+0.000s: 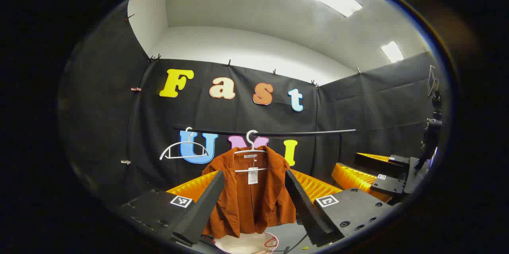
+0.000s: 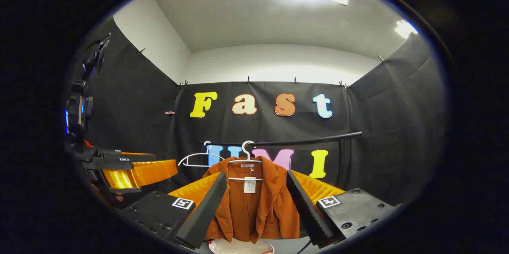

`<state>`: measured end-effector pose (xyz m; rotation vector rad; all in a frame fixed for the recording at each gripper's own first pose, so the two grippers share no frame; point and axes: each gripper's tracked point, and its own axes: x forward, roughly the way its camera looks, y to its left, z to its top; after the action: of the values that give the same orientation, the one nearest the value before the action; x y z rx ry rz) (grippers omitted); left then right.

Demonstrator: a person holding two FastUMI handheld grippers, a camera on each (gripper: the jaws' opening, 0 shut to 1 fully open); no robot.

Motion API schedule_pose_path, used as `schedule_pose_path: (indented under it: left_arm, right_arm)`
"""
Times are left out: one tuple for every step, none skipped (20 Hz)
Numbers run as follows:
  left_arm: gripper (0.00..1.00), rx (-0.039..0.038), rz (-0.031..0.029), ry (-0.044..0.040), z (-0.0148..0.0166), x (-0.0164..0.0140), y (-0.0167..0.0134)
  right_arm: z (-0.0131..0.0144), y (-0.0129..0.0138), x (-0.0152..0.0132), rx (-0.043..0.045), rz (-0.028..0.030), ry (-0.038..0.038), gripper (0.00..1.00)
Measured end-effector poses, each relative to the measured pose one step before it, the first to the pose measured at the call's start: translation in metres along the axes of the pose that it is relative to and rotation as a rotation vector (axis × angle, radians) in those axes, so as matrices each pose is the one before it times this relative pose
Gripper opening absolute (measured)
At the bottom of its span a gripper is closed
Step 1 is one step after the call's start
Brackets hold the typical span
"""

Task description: Grasp the clothes on the hanger with both hands and then place them into the laundry hamper below.

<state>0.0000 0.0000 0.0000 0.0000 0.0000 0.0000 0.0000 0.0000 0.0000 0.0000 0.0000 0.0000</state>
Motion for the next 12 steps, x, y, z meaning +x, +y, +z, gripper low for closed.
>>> schedule_pose_path:
  left_arm:
    - [0.97,-0.00388,-0.00086,-0.00337,0.0004,-0.00062,0.00074]
    - [0.97,-0.00384,-0.00241,-0.00486,0.00071,-0.00047,-0.0001]
    - [0.97,-0.0027,-0.00124,-0.00521,0.00153,-0.00094,-0.00006]
    - [0.97,-0.00097,0.00046,-0.00533,0.00005,-0.00113,-0.00003]
    - [0.97,-0.00039,-0.00096,-0.00442,0.00153,-0.00103,-0.00005]
    - [0.97,-0.00058,-0.00224,-0.004,-0.00019,-0.00034,-0.00049]
    - [0.97,-0.00053,-0.00348,-0.00306,0.00196,-0.00083,-0.00061]
    - [0.96,0.00042,-0.00214,-0.00395,0.00048,-0.00112,-0.00099]
    - [0.97,0.00002,-0.00238,-0.00203,0.00129,-0.00095,0.00005]
    - [0.97,-0.00052,-0.00112,-0.0026,0.00019,-0.00091,-0.00039]
    - [0.97,0.00055,-0.00016,-0.00204,0.00092,-0.00135,-0.00046]
    - [0.96,0.00192,0.00093,0.00132,-0.00072,-0.00082,0.00053]
  right_arm:
    - [0.00129,0.00124,0.0003,0.00533,0.00346,-0.00122,0.97]
    - [0.00187,0.00103,-0.00116,0.00654,0.00207,0.0008,0.97]
    - [0.00159,0.00082,-0.00076,0.00588,0.00111,-0.00033,0.97]
    - [0.00136,0.00042,-0.00002,0.00209,-0.00075,-0.0007,0.97]
    - [0.00197,-0.00016,-0.00029,-0.00272,-0.00079,-0.00152,0.97]
    - [0.002,-0.00037,-0.00113,-0.00393,-0.00292,-0.00201,0.96]
    - [0.00184,-0.00007,-0.00121,-0.00095,-0.00375,-0.00134,0.96]
    - [0.00143,0.00085,-0.00143,0.00547,-0.00189,-0.00095,0.97]
    - [0.00084,0.00136,-0.00093,0.01028,0.00047,0.00182,0.96]
    - [-0.0012,0.00067,-0.00061,0.00856,-0.00108,0.00349,0.96]
    - [-0.00112,-0.00094,0.00014,0.00112,-0.0039,0.00453,0.97]
    - [-0.00094,-0.00108,-0.00009,-0.00675,-0.00325,0.00235,0.97]
